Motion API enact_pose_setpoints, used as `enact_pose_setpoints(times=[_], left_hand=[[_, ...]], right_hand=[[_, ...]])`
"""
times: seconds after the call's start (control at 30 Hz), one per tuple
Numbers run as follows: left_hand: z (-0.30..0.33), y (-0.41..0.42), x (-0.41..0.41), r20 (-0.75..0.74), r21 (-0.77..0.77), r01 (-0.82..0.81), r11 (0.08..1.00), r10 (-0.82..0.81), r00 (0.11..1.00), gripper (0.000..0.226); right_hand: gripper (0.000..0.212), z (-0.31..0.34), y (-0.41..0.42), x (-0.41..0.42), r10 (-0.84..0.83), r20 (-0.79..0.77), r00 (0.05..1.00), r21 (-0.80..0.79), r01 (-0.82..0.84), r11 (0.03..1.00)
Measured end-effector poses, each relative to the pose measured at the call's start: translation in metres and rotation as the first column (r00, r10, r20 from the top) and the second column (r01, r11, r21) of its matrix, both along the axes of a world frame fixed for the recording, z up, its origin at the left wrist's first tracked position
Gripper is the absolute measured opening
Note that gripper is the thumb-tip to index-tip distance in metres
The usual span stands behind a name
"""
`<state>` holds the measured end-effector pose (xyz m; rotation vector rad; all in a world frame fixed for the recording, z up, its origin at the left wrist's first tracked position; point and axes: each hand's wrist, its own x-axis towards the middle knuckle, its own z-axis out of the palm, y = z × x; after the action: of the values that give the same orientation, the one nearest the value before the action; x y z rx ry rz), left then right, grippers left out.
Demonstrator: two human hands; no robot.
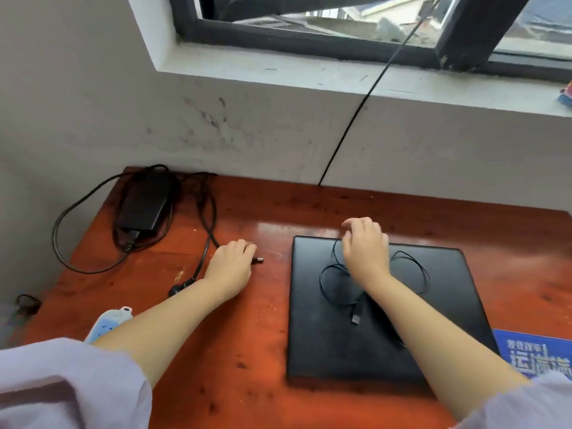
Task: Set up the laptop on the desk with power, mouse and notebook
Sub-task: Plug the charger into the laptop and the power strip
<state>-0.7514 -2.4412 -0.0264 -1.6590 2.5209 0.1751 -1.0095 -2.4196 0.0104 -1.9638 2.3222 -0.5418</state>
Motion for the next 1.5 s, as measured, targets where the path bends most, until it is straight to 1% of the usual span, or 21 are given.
enact_pose_setpoints(times=[0.07, 0.1, 0.17, 0.27, 0.33, 0.4, 0.47, 0.53, 0.6, 0.7, 0.77, 0.9, 1.0, 1.13, 1.33, 1.5], left_hand=[[-0.005, -0.007, 0.003, 0.092, 0.039, 0.048, 0.998, -0.052, 0.994, 0.032], [-0.006, -0.010, 0.003, 0.114, 0.052, 0.064, 0.997, -0.070, 0.991, 0.030], [-0.009, -0.018, 0.000, 0.110, 0.066, 0.095, 0.993, -0.102, 0.989, 0.029], [-0.011, -0.031, -0.002, 0.031, 0.078, 0.112, 0.991, -0.115, 0.993, 0.026], [-0.014, -0.036, -0.003, -0.036, 0.082, 0.131, 0.988, -0.128, 0.991, 0.021], [-0.017, -0.039, -0.007, -0.098, 0.091, 0.149, 0.985, -0.140, 0.985, 0.020], [-0.020, -0.043, -0.010, -0.162, 0.101, 0.152, 0.983, -0.135, 0.978, 0.023], [-0.023, -0.045, -0.012, -0.227, 0.109, 0.148, 0.983, -0.121, 0.966, 0.025], [-0.023, -0.046, -0.016, -0.301, 0.121, 0.156, 0.980, -0.114, 0.947, 0.025], [-0.020, -0.047, -0.023, -0.386, 0.120, 0.188, 0.975, -0.129, 0.914, 0.026], [-0.018, -0.047, -0.026, -0.443, 0.104, 0.173, 0.979, -0.110, 0.890, 0.026], [-0.014, -0.045, -0.027, -0.514, 0.114, 0.178, 0.977, -0.095, 0.853, 0.026], [-0.009, -0.046, -0.030, -0.556, 0.109, 0.170, 0.979, -0.081, 0.827, 0.024], [-0.003, -0.048, -0.033, -0.572, 0.101, 0.183, 0.978, -0.094, 0.815, 0.024], [0.002, -0.050, -0.038, -0.599, 0.080, 0.147, 0.986, -0.071, 0.798, 0.023], [0.004, -0.047, -0.042, -0.574, 0.046, 0.187, 0.981, -0.128, 0.809, 0.023]], right_hand=[[0.022, -0.010, -0.010, 0.022, 0.114, -0.070, 0.991, 0.082, -0.108, 0.991], [0.022, -0.015, -0.015, 0.029, 0.165, -0.093, 0.982, 0.136, -0.151, 0.979], [0.024, -0.023, -0.026, 0.037, 0.243, -0.102, 0.965, 0.238, -0.214, 0.947], [0.028, -0.033, -0.047, 0.042, 0.296, -0.048, 0.954, 0.384, -0.256, 0.887], [0.034, -0.038, -0.061, 0.043, 0.292, -0.004, 0.956, 0.478, -0.255, 0.840], [0.039, -0.042, -0.072, 0.044, 0.274, 0.036, 0.961, 0.540, -0.250, 0.804], [0.044, -0.046, -0.080, 0.045, 0.269, 0.049, 0.962, 0.569, -0.248, 0.784], [0.052, -0.050, -0.083, 0.043, 0.250, 0.070, 0.966, 0.556, -0.246, 0.794], [0.055, -0.053, -0.083, 0.042, 0.242, 0.059, 0.968, 0.522, -0.237, 0.819], [0.050, -0.054, -0.082, 0.044, 0.233, 0.035, 0.972, 0.471, -0.222, 0.854], [0.048, -0.053, -0.083, 0.044, 0.222, 0.038, 0.974, 0.456, -0.214, 0.864], [0.051, -0.045, -0.086, 0.036, 0.177, 0.097, 0.979, 0.431, -0.202, 0.880], [0.052, -0.037, -0.089, 0.032, 0.147, 0.112, 0.983, 0.420, -0.181, 0.889], [0.053, -0.033, -0.093, 0.028, 0.126, 0.116, 0.985, 0.413, -0.164, 0.896], [0.053, -0.030, -0.091, 0.028, 0.129, 0.127, 0.983, 0.390, -0.169, 0.905], [0.052, -0.029, -0.088, 0.032, 0.144, 0.124, 0.982, 0.383, -0.181, 0.906]])
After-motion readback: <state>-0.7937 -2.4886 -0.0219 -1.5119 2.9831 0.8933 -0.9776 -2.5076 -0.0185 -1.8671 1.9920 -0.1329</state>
